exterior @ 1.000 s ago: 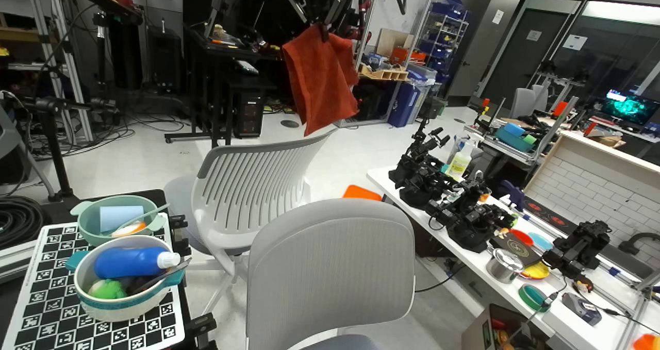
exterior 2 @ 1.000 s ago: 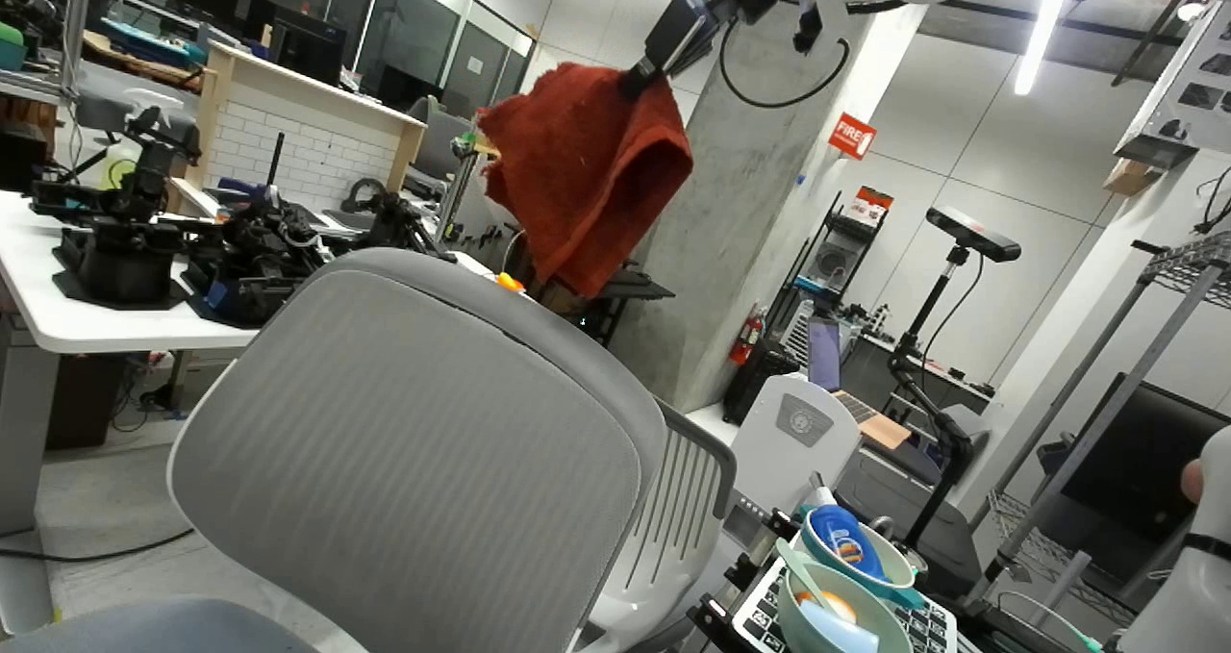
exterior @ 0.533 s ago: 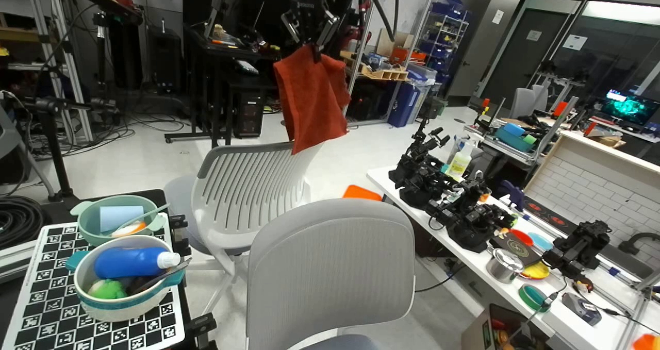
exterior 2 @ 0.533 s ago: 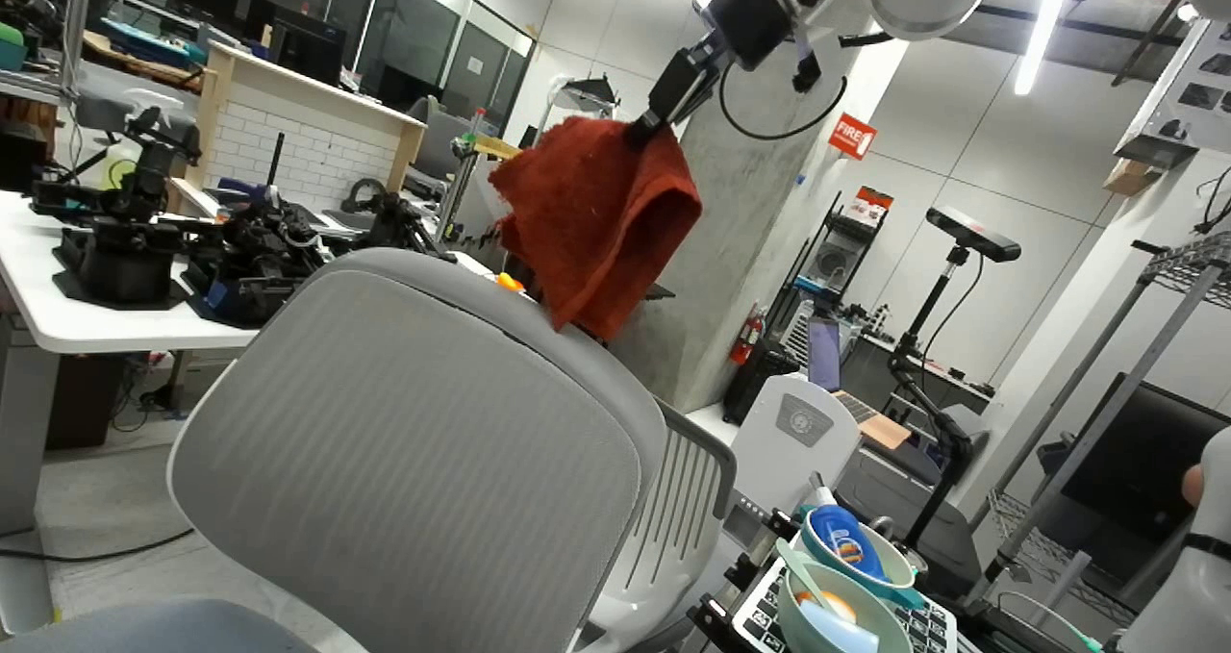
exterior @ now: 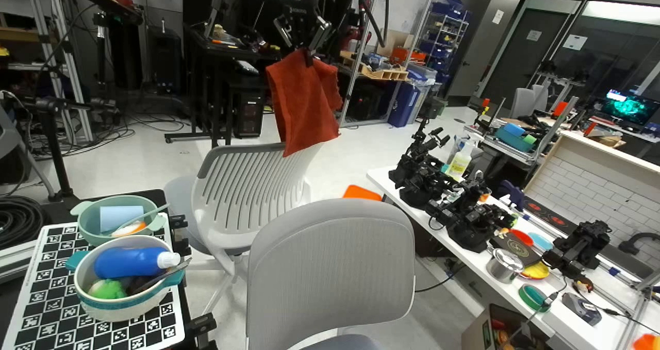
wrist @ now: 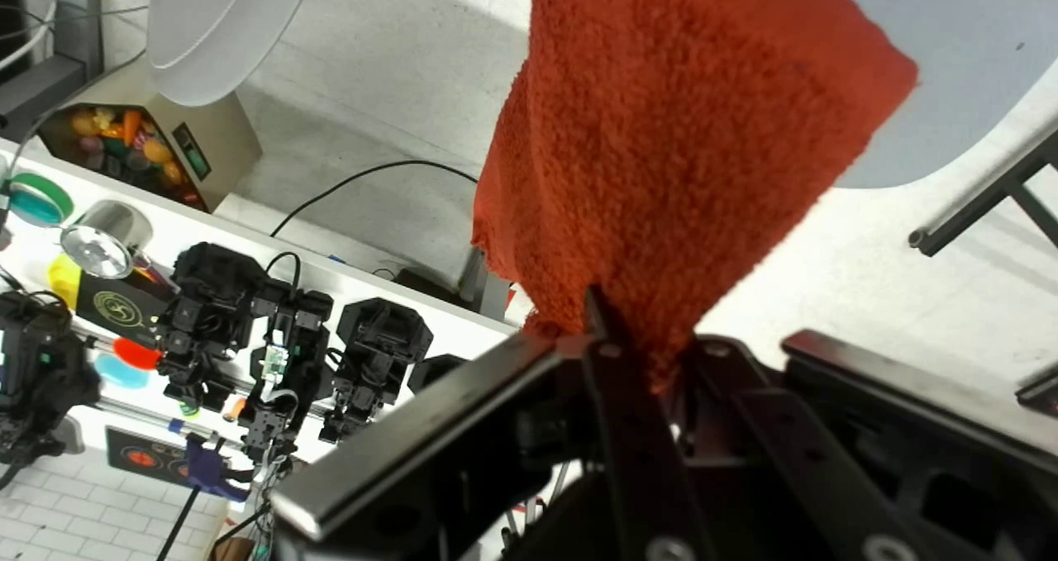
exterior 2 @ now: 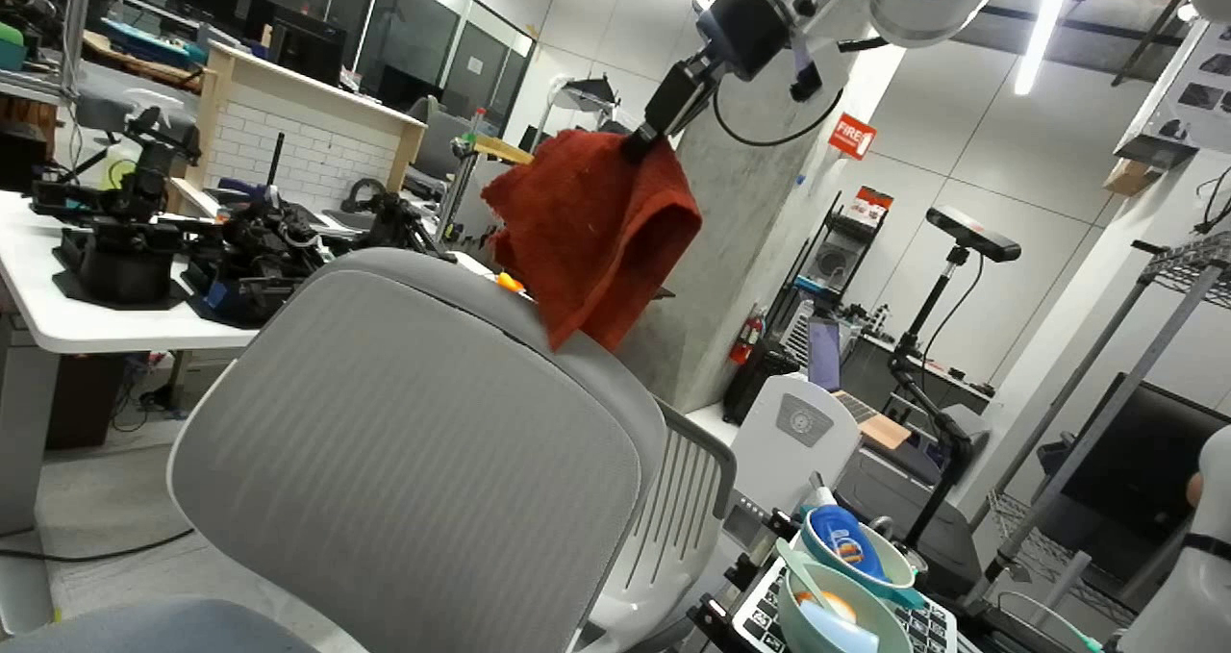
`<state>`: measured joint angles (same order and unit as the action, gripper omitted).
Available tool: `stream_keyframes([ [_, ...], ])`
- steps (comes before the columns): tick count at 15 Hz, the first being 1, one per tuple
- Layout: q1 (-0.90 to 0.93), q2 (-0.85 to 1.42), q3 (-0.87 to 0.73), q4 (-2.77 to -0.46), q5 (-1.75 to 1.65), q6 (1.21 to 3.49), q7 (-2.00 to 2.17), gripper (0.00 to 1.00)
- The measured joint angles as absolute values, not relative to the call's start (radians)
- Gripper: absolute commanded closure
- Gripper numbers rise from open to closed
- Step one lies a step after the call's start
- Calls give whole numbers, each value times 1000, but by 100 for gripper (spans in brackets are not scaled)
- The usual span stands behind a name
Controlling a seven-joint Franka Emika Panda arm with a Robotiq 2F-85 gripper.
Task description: Move the orange cloth to the chair on the left and then back to the chair on the right
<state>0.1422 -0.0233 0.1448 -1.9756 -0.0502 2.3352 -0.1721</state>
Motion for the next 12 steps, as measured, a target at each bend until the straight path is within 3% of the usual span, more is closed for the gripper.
stream_keyframes([
  [6,155,-30,151,-2026,-50,2341,-172,97],
  [7,156,-30,151,-2034,-50,2342,-172,86],
  [8,157,-30,151,-2043,-50,2345,-172,64],
  [10,158,-30,151,-2061,-51,2357,-172,59],
  [12,158,-30,151,-2075,-51,2364,-172,45],
])
